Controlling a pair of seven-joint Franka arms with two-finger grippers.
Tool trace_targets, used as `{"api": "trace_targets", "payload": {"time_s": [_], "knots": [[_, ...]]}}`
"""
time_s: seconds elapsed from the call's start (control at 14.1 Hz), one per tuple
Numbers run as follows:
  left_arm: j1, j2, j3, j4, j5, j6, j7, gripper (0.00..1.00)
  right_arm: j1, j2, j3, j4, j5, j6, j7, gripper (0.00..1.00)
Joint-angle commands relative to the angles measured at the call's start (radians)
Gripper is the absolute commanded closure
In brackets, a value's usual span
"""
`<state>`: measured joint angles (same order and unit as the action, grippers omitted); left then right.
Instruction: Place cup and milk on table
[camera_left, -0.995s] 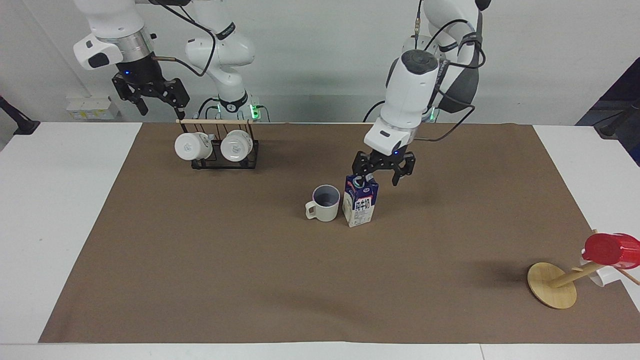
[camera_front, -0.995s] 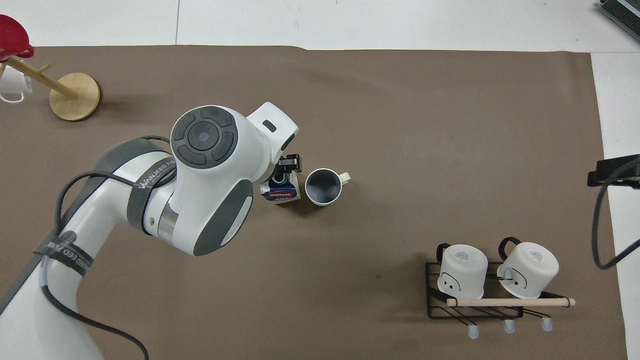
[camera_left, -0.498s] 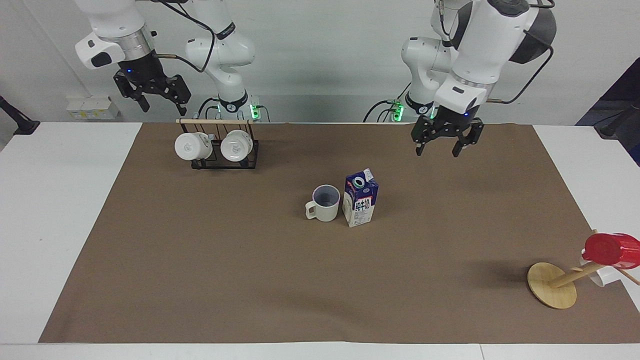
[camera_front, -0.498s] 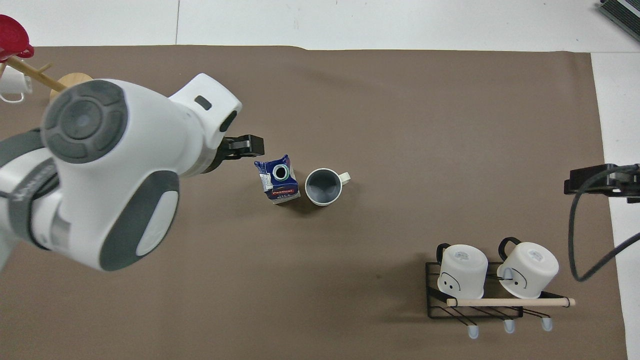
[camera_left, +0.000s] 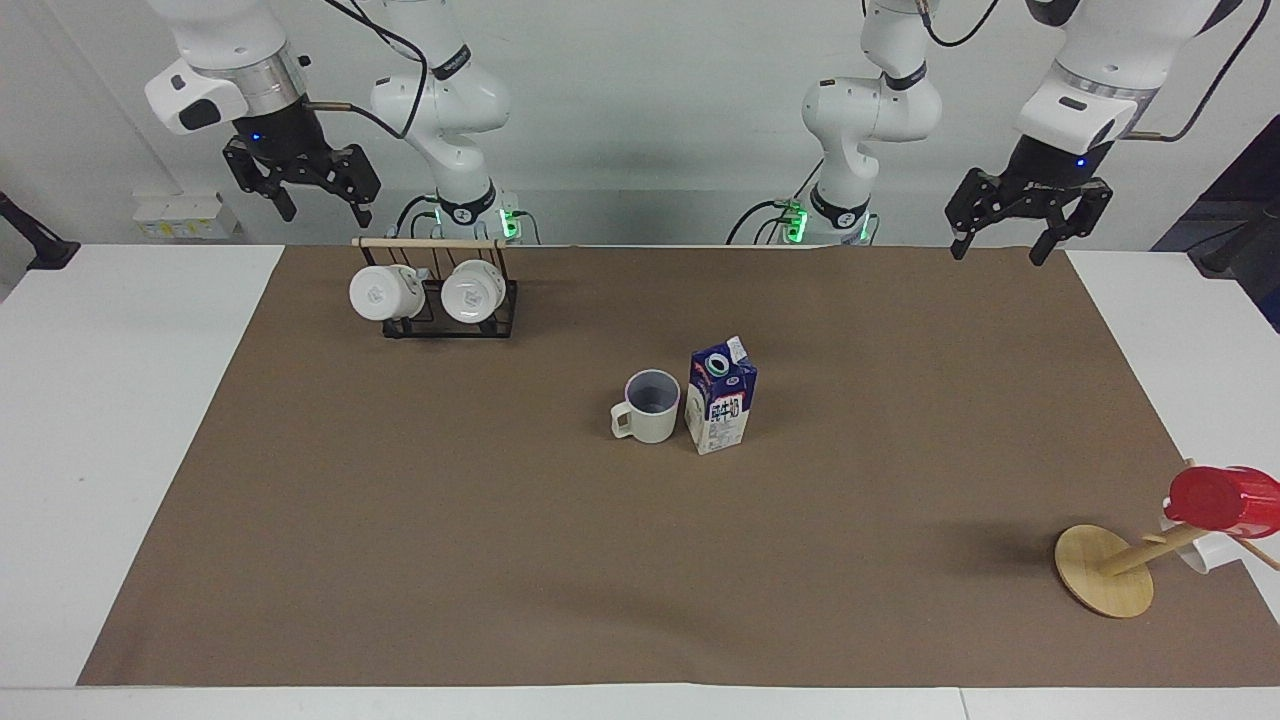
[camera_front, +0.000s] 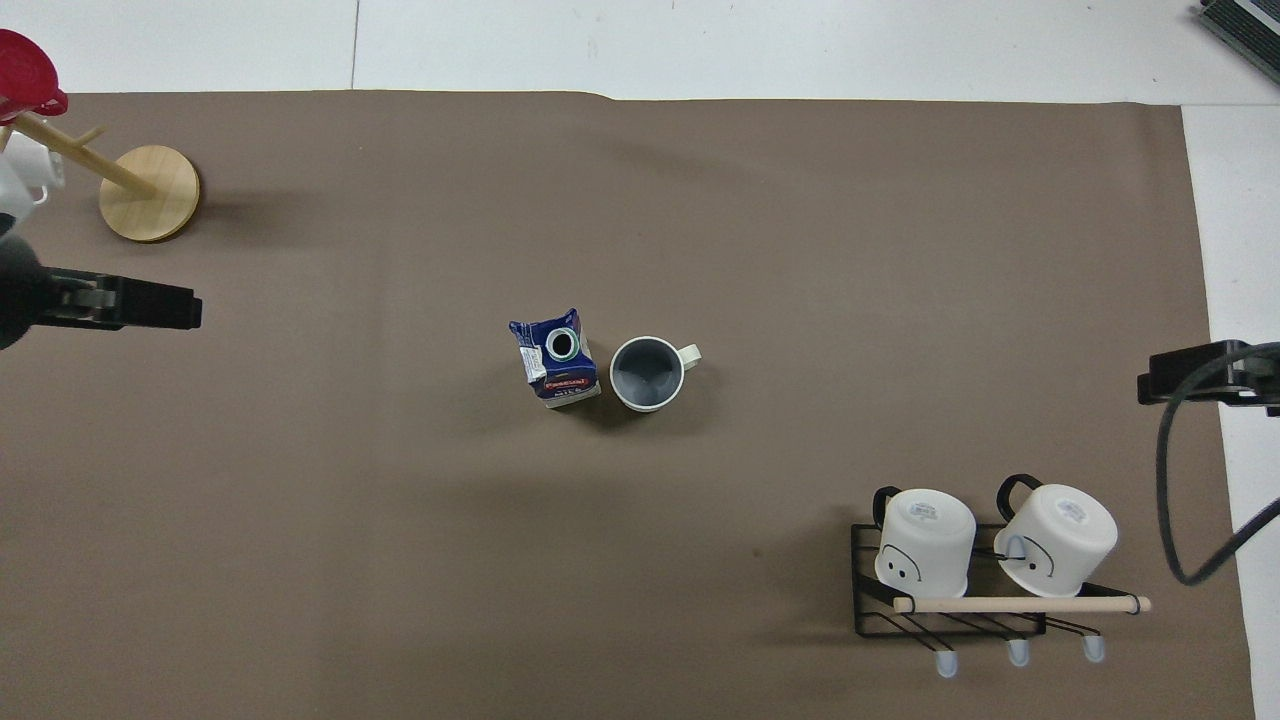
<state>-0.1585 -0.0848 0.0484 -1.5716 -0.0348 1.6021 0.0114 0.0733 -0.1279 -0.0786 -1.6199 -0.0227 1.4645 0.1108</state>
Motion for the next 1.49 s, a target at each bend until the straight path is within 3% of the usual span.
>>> {"api": "trace_targets", "payload": {"time_s": [0.0,0.21,1.42], "knots": [[0.016,0.052,-0.012,0.077,0.004,-0.071,0.012,0.00,-0.003,0.002,0.000,0.006,0.007,-0.013,-0.014,0.00],[0.028,0.068,-0.015,0.110,0.006,-0.116,0.015,0.00,-0.004,0.002,0.000,0.006,0.007,-0.013,-0.011,0.00],[0.024,0.051,-0.015,0.088,0.035,-0.108,0.009,0.00,-0.010,-0.001,0.000,0.002,0.009,-0.010,-0.003,0.00]]}}
